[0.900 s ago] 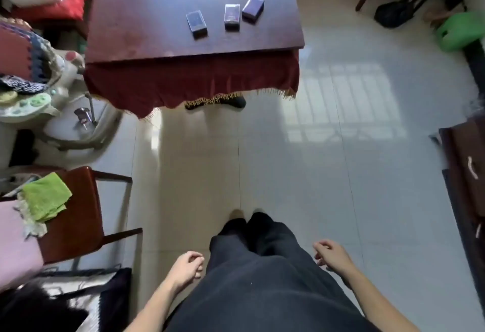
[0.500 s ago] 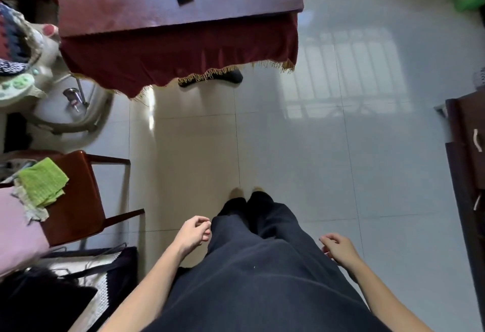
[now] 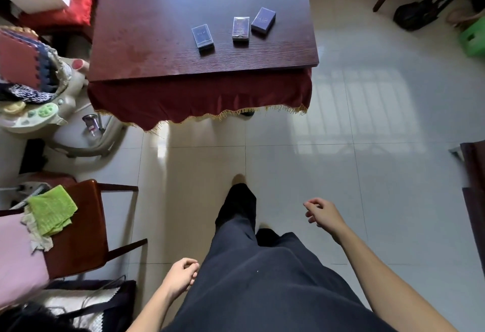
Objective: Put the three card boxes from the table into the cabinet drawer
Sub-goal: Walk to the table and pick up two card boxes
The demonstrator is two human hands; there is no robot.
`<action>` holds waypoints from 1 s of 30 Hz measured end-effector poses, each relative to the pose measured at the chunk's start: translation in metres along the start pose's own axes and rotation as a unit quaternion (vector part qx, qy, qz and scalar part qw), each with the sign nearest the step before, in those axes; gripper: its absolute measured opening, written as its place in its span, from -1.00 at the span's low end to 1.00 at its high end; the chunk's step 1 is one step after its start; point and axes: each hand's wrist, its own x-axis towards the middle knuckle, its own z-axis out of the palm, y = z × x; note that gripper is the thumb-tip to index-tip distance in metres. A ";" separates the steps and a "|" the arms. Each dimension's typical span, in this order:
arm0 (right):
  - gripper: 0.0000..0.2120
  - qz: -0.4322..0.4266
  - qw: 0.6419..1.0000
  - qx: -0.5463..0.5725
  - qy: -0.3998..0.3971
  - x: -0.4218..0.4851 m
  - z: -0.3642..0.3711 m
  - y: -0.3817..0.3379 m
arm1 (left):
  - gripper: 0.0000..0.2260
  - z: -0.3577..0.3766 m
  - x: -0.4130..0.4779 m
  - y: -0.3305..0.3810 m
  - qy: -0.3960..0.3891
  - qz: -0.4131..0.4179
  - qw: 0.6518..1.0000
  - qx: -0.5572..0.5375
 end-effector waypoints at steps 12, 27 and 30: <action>-0.87 0.086 0.995 0.010 0.041 0.051 -0.018 -0.066 | -0.89 -0.112 0.084 0.194 0.004 0.052 0.999 -0.011; -0.84 0.071 0.997 0.007 0.006 0.189 -0.090 -0.230 | -0.82 -0.146 0.127 0.414 0.009 0.079 0.993 -0.086; -0.85 0.028 1.000 0.008 -0.006 0.216 -0.102 -0.282 | -0.81 -0.149 0.131 0.409 0.008 0.039 0.994 -0.101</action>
